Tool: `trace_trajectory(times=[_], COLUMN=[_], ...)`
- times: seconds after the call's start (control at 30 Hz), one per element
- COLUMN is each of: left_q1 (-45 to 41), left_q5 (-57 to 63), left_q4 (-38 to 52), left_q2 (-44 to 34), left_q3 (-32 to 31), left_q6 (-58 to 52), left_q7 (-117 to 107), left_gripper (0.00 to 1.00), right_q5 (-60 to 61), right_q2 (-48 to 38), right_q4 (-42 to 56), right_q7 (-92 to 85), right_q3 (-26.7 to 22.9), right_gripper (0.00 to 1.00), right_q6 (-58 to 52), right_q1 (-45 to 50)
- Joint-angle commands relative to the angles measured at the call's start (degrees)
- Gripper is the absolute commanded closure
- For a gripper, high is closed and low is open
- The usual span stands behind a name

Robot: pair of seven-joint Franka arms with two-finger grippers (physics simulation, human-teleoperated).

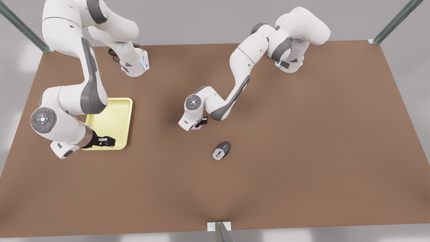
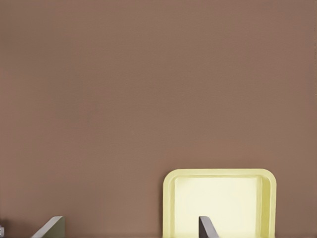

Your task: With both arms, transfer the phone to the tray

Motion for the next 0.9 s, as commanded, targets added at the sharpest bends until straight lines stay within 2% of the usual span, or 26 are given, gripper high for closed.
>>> trace_trajectory(times=[0.0,0.07,0.2,0.23,0.33,0.37,0.43,0.47,0.5,0.57,0.6,0.63,0.67,0.7,0.73,0.8,0.87], left_q1=[0.11,0.2,0.64,1.25,1.08,1.6,12.23,16.46,17.95,28.32,34.72,42.9,42.57,42.56,42.56,42.56,42.48], left_q5=[0.0,0.09,0.0,0.0,-0.09,-0.53,-2.99,-2.9,-3.08,-3.61,-3.17,5.49,7.29,7.56,7.12,0.97,1.14], left_q4=[0.44,1.05,0.88,0.88,0.88,0.88,0.88,0.97,0.97,0.97,-0.87,-11.37,-22.47,-25.32,-22.77,-17.17,-15.56], left_q2=[0.4,0.58,1.72,2.07,1.02,-1.87,-15.75,-22.17,-26.22,-29.92,-32.73,-39.47,-46.16,-48.82,-47.33,-45.39,-45.12], left_q3=[0.01,0.27,0.09,0.09,0.01,0.44,0.71,5.27,14.41,16.18,12.68,0.3,0.01,0.36,0.27,0.27,-0.26], left_q6=[6.98,6.98,6.98,7.16,8.04,0.94,-31.31,-42.93,-48.56,-53.04,-53.05,-46.49,-39.0,-42.03,-47.24,-47.6,-47.07], left_q7=[-12.03,-6.86,28.47,38.4,41.32,41.14,38.33,38.33,39.12,45.0,48.78,50.71,51.07,52.04,51.35,51.42,51.95], left_gripper=[0.2,0.19,0.19,0.0,0.0,0.0,0.0,0.0,0.0,0.0,0.0,0.0,0.0,0.0,0.0,0.0,0.0], right_q5=[0.12,0.03,0.03,0.03,0.03,0.03,0.03,0.03,0.03,0.12,0.39,0.56,0.47,0.65,0.56,0.47,0.47], right_q2=[-0.08,-0.08,0.01,-0.08,0.01,-0.08,0.01,0.01,0.01,0.01,0.62,1.67,2.2,2.82,2.99,6.5,11.42], right_q4=[0.07,0.07,0.07,0.07,0.07,0.07,0.07,0.07,0.07,0.07,0.24,1.91,2.35,2.27,2.09,2.09,2.53], right_q7=[0.08,0.17,-0.01,-0.01,-0.01,-0.01,-0.01,-0.01,-0.01,0.96,1.22,6.56,8.52,13.24,19.93,21.35,25.66], right_q3=[0.01,0.01,0.01,0.01,0.01,0.01,0.01,0.01,0.01,0.1,0.54,0.63,0.63,0.63,0.63,0.63,0.63], right_gripper=[0.0,0.0,0.0,0.0,0.0,0.0,0.0,0.0,0.0,0.0,0.0,0.0,0.0,0.0,0.0,0.0,0.0], right_q6=[-0.02,-0.02,-0.02,-0.02,-0.02,-0.02,-0.02,-0.02,-0.02,-0.02,0.33,0.95,1.04,2.88,4.81,9.55,14.66], right_q1=[0.07,0.15,0.07,-0.02,0.07,0.07,0.07,0.07,0.07,0.68,0.94,2.35,4.98,8.31,12.8,20.53,27.39])
